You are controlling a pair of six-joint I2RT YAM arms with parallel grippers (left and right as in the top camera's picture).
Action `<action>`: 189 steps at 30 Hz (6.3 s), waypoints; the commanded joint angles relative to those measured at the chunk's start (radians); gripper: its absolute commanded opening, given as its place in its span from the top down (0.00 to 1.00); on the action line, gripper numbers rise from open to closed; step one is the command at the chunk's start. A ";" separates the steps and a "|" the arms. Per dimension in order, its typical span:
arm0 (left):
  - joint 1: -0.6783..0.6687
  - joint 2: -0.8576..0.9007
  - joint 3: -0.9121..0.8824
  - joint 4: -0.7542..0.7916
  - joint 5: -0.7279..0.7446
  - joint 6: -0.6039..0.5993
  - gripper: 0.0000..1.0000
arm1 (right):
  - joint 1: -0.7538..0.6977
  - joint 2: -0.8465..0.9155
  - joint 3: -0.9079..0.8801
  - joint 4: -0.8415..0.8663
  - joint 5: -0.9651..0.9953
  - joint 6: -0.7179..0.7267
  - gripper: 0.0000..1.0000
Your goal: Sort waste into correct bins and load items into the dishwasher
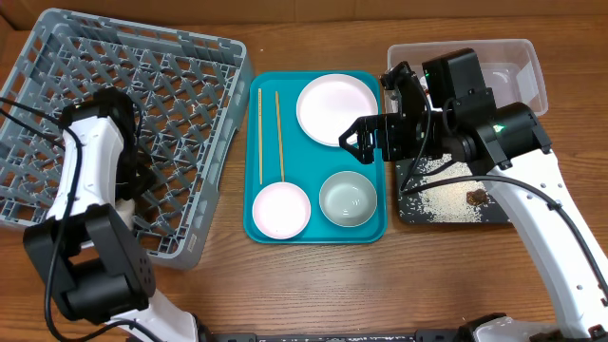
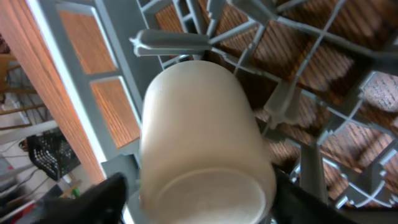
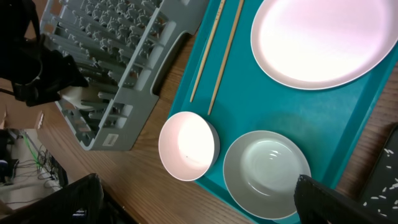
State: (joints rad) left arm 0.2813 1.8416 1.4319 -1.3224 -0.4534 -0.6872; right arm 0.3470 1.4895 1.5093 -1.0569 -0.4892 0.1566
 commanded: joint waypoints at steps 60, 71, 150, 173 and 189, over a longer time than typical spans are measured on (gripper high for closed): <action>-0.063 -0.373 -0.003 0.010 0.377 0.282 0.60 | 0.001 -0.007 0.009 -0.007 0.029 -0.001 0.00; -0.243 -0.288 -0.130 0.121 0.301 0.277 0.96 | 0.001 -0.007 0.009 -0.011 0.029 0.000 0.00; -0.451 -0.263 -0.221 0.303 0.463 0.320 0.96 | 0.001 -0.007 0.009 0.000 0.029 0.000 0.00; -0.452 -0.226 -0.222 0.374 0.499 0.314 0.96 | 0.001 -0.007 0.009 0.000 0.029 0.000 0.00; -0.452 -0.211 -0.222 0.331 0.391 0.287 0.96 | 0.001 -0.007 0.009 0.002 0.029 0.000 0.00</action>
State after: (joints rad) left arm -0.1703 1.6165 1.2057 -0.9787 0.0021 -0.3901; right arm 0.3470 1.4895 1.5093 -1.0630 -0.4637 0.1566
